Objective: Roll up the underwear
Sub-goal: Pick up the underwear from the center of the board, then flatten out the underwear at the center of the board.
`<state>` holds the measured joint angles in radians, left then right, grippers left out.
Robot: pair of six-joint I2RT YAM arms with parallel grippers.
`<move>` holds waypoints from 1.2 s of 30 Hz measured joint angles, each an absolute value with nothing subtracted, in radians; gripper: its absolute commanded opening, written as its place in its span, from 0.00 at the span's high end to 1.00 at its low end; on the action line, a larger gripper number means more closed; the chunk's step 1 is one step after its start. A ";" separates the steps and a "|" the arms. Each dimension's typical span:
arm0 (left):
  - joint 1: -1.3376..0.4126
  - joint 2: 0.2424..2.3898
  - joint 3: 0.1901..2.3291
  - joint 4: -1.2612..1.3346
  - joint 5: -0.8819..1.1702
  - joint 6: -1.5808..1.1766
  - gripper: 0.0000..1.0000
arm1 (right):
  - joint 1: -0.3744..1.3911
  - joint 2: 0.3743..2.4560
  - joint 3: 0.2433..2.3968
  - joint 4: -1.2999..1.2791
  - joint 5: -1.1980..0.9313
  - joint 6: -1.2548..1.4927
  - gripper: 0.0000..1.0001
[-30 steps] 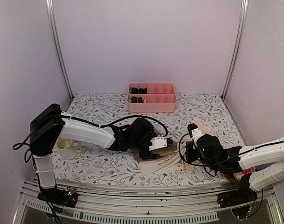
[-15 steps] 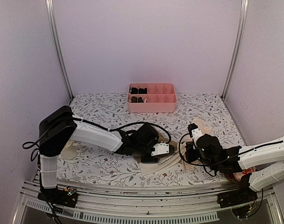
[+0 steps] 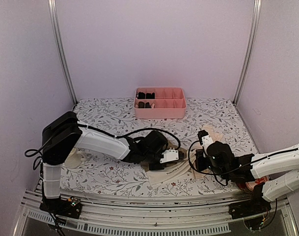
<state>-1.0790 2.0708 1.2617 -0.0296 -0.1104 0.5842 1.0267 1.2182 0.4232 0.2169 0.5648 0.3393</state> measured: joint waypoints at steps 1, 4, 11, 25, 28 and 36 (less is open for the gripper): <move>-1.079 2.071 1.262 -0.030 -0.112 0.582 0.99 | 1.027 1.218 0.423 0.217 0.565 0.339 0.99; -1.079 2.071 1.267 -0.032 -0.117 0.578 1.00 | 1.027 1.218 0.423 0.217 0.564 0.336 0.99; -1.058 2.031 1.275 -0.044 -0.159 0.564 1.00 | 1.026 1.204 0.427 0.216 0.535 0.267 0.99; -0.984 1.441 1.166 -0.119 -0.157 0.659 1.00 | 1.026 1.118 0.705 0.257 0.113 -0.092 0.99; -0.986 1.353 1.102 -0.176 -0.128 0.689 1.00 | 1.026 1.118 0.727 0.262 0.038 -0.133 0.99; -0.999 1.078 1.010 -0.336 -0.001 0.788 1.00 | 1.027 1.085 0.728 0.244 -0.241 -0.182 0.99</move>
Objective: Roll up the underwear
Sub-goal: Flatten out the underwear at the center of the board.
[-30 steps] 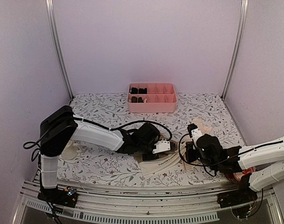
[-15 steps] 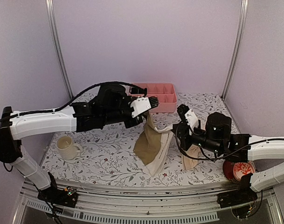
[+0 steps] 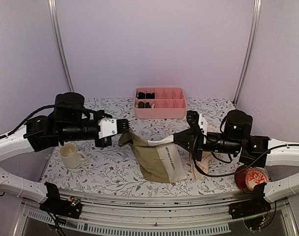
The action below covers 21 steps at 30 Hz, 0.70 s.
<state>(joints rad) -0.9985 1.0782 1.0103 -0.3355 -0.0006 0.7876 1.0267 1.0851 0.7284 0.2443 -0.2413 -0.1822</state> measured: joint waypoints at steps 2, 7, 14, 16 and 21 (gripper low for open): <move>-1.008 1.017 1.007 -0.365 0.033 0.809 1.00 | 1.029 1.059 0.728 0.245 -0.292 -0.185 0.99; -1.038 0.935 1.006 -0.421 0.075 0.846 1.00 | 1.047 1.052 0.728 0.260 -0.394 -0.180 0.99; -1.029 1.025 1.009 -0.421 0.001 0.893 1.00 | 1.052 1.260 0.787 0.292 -0.275 -0.110 0.99; -0.999 1.110 1.018 -0.414 -0.015 0.910 1.00 | 1.035 1.335 0.802 0.304 -0.209 -0.081 0.99; -0.831 1.406 1.100 -0.382 -0.060 0.959 1.00 | 0.930 1.507 0.866 0.319 -0.096 -0.005 0.99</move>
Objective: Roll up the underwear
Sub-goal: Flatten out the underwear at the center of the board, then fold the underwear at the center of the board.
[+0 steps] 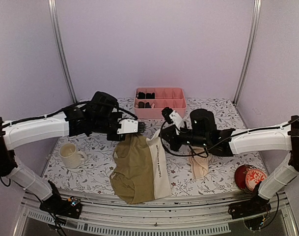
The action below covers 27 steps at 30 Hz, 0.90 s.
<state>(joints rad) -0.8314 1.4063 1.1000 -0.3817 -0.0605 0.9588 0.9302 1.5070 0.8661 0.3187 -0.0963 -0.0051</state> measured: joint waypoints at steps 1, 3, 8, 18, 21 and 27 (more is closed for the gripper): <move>-0.798 1.466 1.120 -0.370 -0.072 0.971 1.00 | 0.899 1.547 0.889 0.323 -0.087 0.007 0.99; -0.752 1.565 1.156 -0.345 -0.097 0.990 1.00 | 0.836 1.631 0.940 0.331 -0.079 0.021 0.99; -0.705 1.805 1.278 -0.259 -0.167 1.019 1.00 | 0.700 1.840 1.060 0.352 -0.086 0.027 0.99; -0.710 1.926 1.351 -0.192 -0.190 1.021 1.00 | 0.648 1.930 1.116 0.369 -0.097 -0.089 0.99; -0.720 1.900 1.351 -0.203 -0.166 1.019 1.00 | 0.641 1.916 1.085 0.385 -0.117 -0.118 0.99; -0.798 1.822 1.349 -0.273 -0.126 0.997 1.00 | 0.602 1.872 1.016 0.395 -0.177 -0.133 0.99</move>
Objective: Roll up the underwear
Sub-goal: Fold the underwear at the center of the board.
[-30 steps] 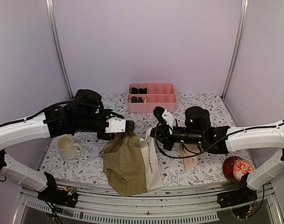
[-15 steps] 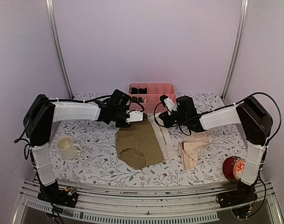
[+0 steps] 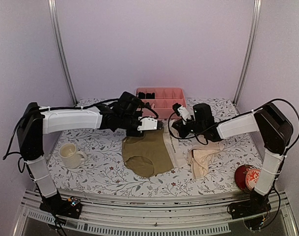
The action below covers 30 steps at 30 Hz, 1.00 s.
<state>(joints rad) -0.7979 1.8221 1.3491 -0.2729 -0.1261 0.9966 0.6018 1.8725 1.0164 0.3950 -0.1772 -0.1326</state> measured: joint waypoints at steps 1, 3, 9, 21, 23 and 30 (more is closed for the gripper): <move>-0.817 1.814 1.349 -0.287 -0.121 0.991 1.00 | 0.593 1.865 1.006 0.397 -0.192 -0.133 0.99; -0.849 1.808 1.349 -0.316 -0.119 0.975 1.00 | 0.579 1.850 0.989 0.398 -0.221 -0.132 0.98; -0.914 1.809 1.346 -0.397 -0.120 0.916 1.00 | 0.556 1.791 0.933 0.404 -0.279 -0.136 0.98; -0.984 1.809 1.319 -0.467 -0.096 0.820 1.00 | 0.556 1.703 0.861 0.369 -0.331 -0.147 0.97; -0.993 1.809 1.317 -0.480 -0.081 0.800 1.00 | 0.556 1.694 0.849 0.358 -0.327 -0.136 0.97; -1.029 1.809 1.317 -0.504 -0.045 0.744 1.00 | 0.555 1.673 0.828 0.325 -0.313 -0.089 0.95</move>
<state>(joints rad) -1.0290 1.8091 1.3170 -0.5041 -0.0448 0.7441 0.5552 1.6730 0.8276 0.3252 -0.3126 -0.0891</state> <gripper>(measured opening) 0.011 0.046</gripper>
